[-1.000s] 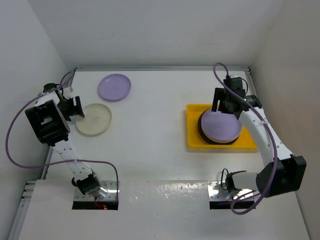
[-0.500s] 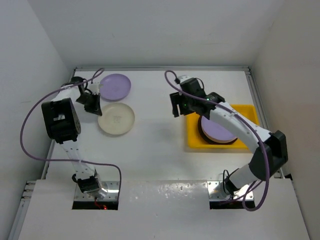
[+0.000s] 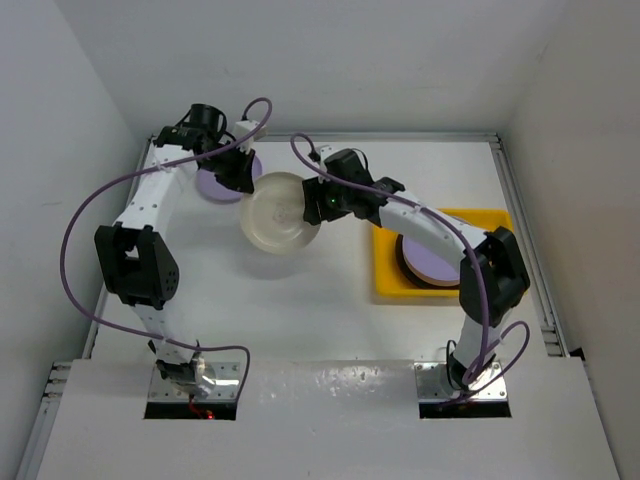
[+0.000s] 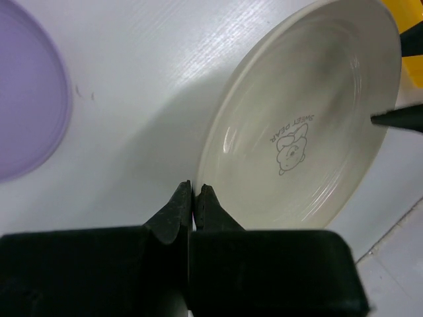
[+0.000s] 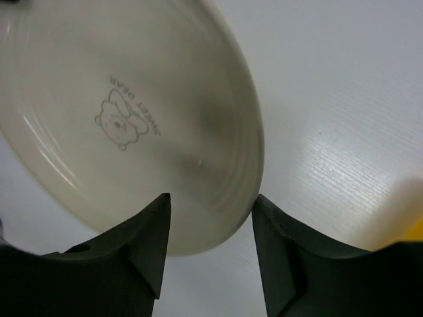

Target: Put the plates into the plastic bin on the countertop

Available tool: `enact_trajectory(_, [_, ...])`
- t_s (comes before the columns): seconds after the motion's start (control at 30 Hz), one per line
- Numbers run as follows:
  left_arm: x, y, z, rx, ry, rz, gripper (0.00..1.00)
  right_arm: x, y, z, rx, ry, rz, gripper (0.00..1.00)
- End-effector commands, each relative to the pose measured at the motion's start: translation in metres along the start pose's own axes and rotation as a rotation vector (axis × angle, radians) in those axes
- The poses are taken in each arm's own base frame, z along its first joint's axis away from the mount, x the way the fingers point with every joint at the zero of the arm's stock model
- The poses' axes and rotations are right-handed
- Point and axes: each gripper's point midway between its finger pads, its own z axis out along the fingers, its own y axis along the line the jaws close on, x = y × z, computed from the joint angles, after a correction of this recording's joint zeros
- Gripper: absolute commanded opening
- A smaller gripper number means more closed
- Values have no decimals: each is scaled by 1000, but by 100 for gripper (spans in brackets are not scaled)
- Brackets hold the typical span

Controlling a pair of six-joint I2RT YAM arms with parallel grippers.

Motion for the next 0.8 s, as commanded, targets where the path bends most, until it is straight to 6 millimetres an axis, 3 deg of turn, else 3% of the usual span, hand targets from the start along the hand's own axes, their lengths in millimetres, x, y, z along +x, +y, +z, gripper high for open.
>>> enact_trajectory(0.0, [-6,-20,-14,63,-18,11,0,-25,1,-3,-3,-100,32,50])
enact_trajectory(0.17, [-7,-35,-14,130,-35,32,0,-21,-16,-2,53,-142,107,37])
enact_trajectory(0.2, [-10,-38,-18,135,-46,37,0,-22,-19,-2,70,-147,128,27])
enact_trajectory(0.4, [-14,-62,-27,250,-90,79,0,-21,-29,0,76,-163,207,0])
enact_trajectory(0.47, [-13,-58,-26,233,-82,80,0,-26,-39,-12,106,-191,224,0])
enact_trajectory(0.5, [-11,-54,-26,206,-69,80,28,-23,-41,-16,115,-176,237,0])
enact_trajectory(0.57, [-10,-40,-24,130,-51,65,79,-39,-54,-39,134,-215,260,0])
enact_trajectory(0.6, [-9,-37,-24,113,-44,65,100,-34,-59,-55,153,-185,269,0])
enact_trajectory(0.67, [-12,-19,-30,51,-63,28,100,-28,-93,-82,215,-172,319,0])
enact_trajectory(0.7, [-14,-13,-36,25,-78,17,100,-22,-97,-102,224,-157,333,0])
enact_trajectory(0.73, [-17,-4,-38,-2,-94,-4,100,-8,-133,-120,308,-119,393,0])
enact_trajectory(0.77, [-16,6,-40,-39,-94,-21,100,2,-143,-131,335,-93,402,0])
